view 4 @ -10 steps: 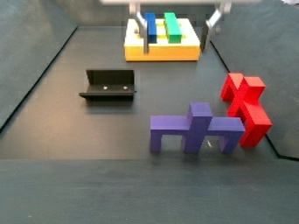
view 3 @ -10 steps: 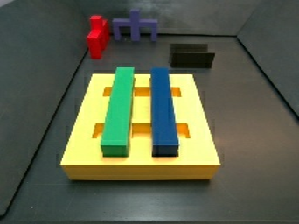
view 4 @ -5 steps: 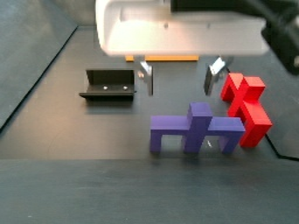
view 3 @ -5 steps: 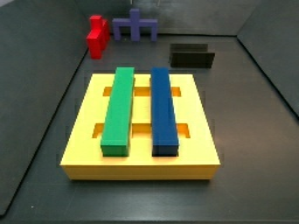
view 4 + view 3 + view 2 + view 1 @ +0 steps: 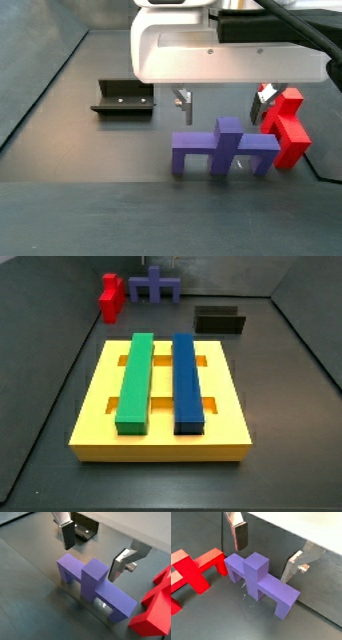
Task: Pick up the purple object. Move up. Move to above the board. Insert the purple object.
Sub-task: Pick up the purple object.
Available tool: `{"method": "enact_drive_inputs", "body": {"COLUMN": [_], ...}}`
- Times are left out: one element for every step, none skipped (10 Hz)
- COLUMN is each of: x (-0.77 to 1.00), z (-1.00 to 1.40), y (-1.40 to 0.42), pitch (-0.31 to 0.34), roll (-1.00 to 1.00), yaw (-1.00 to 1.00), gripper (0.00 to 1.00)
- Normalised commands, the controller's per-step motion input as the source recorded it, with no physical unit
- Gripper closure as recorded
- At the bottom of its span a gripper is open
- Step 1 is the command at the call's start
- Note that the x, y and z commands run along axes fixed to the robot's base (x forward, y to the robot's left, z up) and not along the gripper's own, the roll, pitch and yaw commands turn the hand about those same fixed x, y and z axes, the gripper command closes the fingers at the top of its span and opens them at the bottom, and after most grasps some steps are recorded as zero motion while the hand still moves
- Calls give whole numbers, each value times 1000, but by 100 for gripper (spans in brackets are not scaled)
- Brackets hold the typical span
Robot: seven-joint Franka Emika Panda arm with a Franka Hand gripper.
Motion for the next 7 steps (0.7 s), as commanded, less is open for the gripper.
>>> {"method": "enact_drive_inputs", "body": {"x": [20,0,0,0,54,31,17], "z": [-380,-460,-260,-131,-77,-11,-29], "y": [-23,11,89,29,0,-9,0], "pitch": [-10,0,43,73,44,10,21], "roll": [26,110,153,113,64,20,24], "yaw": [0,-57,-100,-203,-86,-51,-109], "gripper": [0,0,0,0,0,0,0]}}
